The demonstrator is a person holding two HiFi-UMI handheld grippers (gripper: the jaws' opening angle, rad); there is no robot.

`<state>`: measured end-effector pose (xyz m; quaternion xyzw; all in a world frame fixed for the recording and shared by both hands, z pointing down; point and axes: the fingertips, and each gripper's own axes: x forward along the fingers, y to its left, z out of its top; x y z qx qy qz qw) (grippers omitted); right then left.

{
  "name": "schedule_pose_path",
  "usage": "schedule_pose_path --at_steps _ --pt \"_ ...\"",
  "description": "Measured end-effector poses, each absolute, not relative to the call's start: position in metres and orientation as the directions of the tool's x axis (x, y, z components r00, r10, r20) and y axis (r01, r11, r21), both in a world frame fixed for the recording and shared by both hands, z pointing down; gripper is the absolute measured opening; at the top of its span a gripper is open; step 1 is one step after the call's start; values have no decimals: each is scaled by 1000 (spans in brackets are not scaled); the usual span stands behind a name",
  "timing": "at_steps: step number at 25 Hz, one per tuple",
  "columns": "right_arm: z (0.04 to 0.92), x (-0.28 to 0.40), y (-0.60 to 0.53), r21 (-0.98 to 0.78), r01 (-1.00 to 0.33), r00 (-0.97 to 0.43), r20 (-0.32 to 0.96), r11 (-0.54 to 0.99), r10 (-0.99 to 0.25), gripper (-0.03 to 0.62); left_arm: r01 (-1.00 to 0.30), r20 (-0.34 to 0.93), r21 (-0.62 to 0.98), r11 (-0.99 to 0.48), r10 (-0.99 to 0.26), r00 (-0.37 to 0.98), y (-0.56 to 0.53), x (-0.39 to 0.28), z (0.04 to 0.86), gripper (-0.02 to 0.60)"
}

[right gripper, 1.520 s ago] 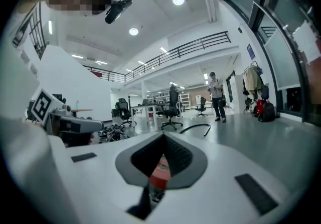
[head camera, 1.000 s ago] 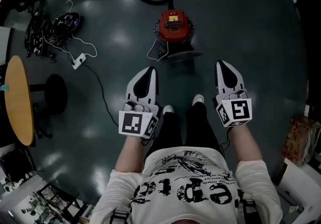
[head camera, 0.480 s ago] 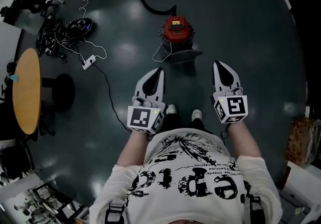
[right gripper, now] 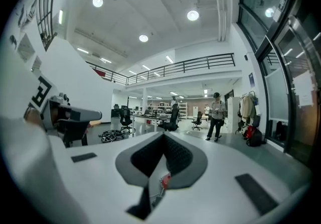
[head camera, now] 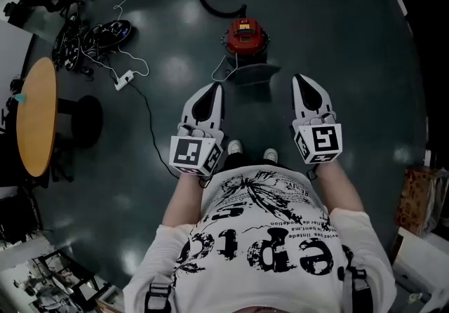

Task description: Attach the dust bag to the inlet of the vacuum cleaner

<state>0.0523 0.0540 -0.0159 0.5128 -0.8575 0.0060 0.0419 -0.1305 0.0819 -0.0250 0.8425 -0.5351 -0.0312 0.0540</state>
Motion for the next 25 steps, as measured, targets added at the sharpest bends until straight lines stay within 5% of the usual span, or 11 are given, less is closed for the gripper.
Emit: schedule_pose_path --at_steps 25 --pt "1 46 28 26 -867 -493 107 498 -864 2 -891 26 122 -437 -896 443 42 -127 -15 3"
